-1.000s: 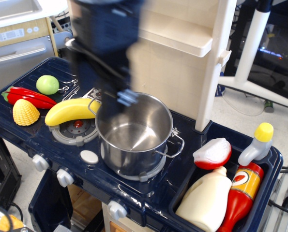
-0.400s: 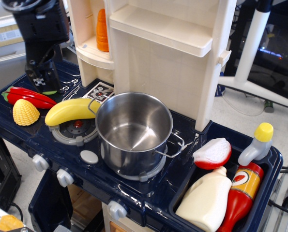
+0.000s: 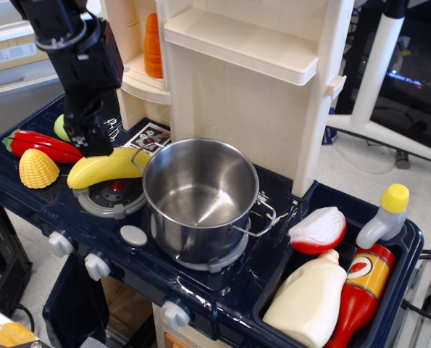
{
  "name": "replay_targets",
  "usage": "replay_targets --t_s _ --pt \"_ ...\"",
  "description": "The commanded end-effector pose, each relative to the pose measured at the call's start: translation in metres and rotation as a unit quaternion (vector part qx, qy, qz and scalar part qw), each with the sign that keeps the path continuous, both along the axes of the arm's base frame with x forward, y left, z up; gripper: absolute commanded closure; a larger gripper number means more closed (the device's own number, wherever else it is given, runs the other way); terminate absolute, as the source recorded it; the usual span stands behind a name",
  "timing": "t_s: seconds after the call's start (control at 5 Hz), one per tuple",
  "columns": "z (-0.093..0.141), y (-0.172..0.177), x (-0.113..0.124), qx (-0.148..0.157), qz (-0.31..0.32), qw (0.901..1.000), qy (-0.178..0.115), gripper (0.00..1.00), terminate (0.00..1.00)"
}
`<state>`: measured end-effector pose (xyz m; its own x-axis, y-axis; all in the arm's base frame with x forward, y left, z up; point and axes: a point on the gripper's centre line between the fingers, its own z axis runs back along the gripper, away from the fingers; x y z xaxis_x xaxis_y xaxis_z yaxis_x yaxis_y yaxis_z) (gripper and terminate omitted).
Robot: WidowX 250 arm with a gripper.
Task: Put banana in pot or pan
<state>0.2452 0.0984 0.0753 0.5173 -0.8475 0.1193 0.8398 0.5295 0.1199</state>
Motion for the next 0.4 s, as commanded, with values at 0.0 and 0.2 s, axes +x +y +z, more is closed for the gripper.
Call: replay_targets --t_s 0.0,0.2 --pt "-0.012 0.006 0.017 -0.009 0.009 0.9997 0.023 0.00 0.00" --pt "-0.032 0.007 0.017 0.002 0.007 1.0000 -0.003 0.00 0.00"
